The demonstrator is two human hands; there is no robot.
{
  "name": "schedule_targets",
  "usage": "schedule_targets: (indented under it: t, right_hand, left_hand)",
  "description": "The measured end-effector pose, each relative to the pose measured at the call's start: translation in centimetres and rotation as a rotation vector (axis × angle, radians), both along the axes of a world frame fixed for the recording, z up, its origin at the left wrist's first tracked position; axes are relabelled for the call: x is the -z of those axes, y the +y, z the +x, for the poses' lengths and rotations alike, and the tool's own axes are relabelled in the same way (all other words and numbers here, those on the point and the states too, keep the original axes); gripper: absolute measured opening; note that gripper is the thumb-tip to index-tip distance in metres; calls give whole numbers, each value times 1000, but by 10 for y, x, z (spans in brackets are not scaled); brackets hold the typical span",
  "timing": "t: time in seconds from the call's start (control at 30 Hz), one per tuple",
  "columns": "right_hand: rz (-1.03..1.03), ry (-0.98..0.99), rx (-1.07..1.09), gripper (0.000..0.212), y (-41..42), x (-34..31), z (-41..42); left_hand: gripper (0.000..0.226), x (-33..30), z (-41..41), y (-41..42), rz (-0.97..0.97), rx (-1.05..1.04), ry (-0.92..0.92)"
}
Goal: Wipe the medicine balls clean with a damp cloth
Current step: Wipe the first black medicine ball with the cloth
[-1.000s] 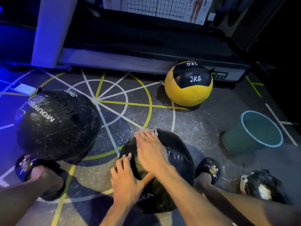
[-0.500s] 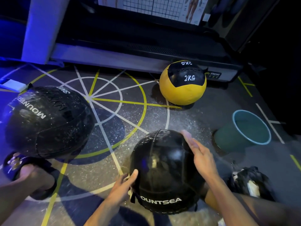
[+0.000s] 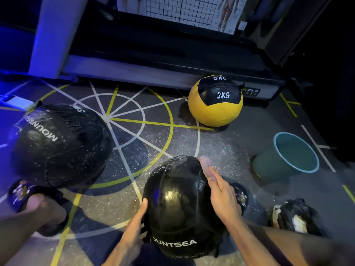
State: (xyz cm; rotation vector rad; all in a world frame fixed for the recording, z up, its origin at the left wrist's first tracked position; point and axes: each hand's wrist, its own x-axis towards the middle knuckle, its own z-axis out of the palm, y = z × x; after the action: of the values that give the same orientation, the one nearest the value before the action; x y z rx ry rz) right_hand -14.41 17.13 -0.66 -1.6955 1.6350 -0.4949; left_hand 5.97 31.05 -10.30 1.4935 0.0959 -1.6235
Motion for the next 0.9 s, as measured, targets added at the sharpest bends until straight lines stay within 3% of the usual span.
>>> schedule_targets:
  t: [0.13,0.27,0.33,0.47,0.57,0.67,0.77,0.9]
  right_hand:
    - [65,-96,-22,45,2,17,24]
    - [108,-170,-41,45,11,34,36]
    - [116,-237,-70,45,14,36,32]
    - [141,-215,-96,50,10,32,11]
    - [153,-89,78,46,11,25,2]
    - [123,12,143,48,14,17,23]
    - [-85,151,-45,47,13,12,78]
    - [-163,434,-498,52,15,7,136]
  left_hand:
    - [54,-20,31,8,-96,-110,-139]
    - [78,-25,61,18,-147,-159,-311]
    - [66,-30,61,20,-154,-162,-395]
    - [74,-30,50,13,-130,12,-720]
    - [72,-24,41,10,-63,183,-880]
    - [106,-8,35,11,-37,292,-944]
    - [118,-2,30,11,-15,288,-941]
    - [119,-8,31,10,23,320,-991]
